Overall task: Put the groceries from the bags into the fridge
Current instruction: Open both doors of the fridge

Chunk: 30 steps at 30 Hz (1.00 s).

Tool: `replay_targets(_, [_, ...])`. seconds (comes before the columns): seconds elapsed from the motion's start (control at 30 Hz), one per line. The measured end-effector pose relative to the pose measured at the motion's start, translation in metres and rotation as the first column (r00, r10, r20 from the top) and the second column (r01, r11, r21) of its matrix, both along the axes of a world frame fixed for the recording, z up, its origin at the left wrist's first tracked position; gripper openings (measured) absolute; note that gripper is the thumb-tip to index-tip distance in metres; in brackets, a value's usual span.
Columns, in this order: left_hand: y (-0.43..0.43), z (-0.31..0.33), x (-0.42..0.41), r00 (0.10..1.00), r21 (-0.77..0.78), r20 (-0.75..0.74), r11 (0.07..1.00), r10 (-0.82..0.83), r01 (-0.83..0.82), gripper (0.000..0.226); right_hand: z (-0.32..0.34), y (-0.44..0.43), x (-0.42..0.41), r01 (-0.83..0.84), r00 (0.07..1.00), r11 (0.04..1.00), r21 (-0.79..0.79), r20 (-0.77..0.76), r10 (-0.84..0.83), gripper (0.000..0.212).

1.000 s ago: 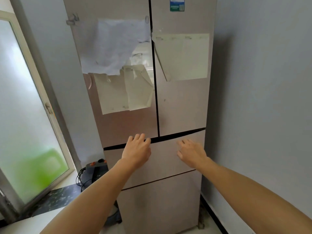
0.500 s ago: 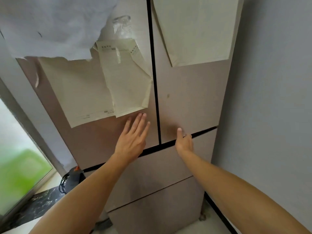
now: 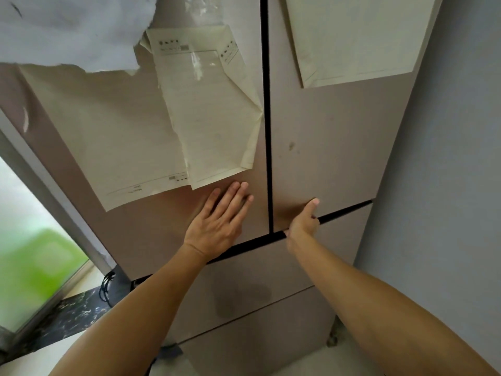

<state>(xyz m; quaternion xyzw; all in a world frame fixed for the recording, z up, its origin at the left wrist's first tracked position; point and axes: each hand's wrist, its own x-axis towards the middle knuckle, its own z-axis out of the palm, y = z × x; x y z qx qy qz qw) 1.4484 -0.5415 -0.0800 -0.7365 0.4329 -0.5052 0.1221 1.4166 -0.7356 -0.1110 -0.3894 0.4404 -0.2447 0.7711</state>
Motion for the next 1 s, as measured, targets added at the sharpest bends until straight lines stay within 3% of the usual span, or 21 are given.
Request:
replay_targets(0.27, [0.004, 0.005, -0.003, 0.996, 0.038, -0.078, 0.999, 0.035, -0.032, 0.062, -0.002, -0.020, -0.056, -0.125, 0.992, 0.992, -0.005, -0.009, 0.125, 0.082])
replay_targets(0.53, [-0.037, 0.016, -0.057, 0.901, -0.074, -0.423, 0.988, 0.093, -0.137, 0.060, 0.009, -0.090, -0.158, -0.232, 0.973, 0.972, -0.032, -0.018, 0.232, 0.056])
replay_targets(0.7, [-0.099, 0.043, -0.107, 0.764, -0.287, -0.619, 0.958, -0.182, -0.004, 0.058, 0.019, -0.124, -0.215, -0.283, 0.959, 0.953, -0.111, -0.012, 0.284, 0.049])
replay_targets(0.83, [-0.152, 0.084, -0.149, 0.638, -0.580, -0.626, 0.815, -0.449, 0.005, 0.056, 0.029, -0.149, -0.255, -0.279, 0.960, 0.952, -0.126, -0.049, 0.275, 0.056])
replay_targets(0.93, [-0.176, 0.117, -0.170, 0.675, -0.741, -0.488, 0.671, -0.553, 0.014, 0.051, 0.041, -0.160, -0.281, -0.261, 0.963, 0.887, -0.381, -0.167, 0.212, 0.075])
replay_targets(1.0, [-0.183, 0.137, -0.177, 0.729, -0.777, -0.422, 0.630, -0.539, 0.016, 0.049, 0.056, -0.161, -0.302, -0.246, 0.964, 0.689, -0.682, -0.245, 0.102, 0.067])
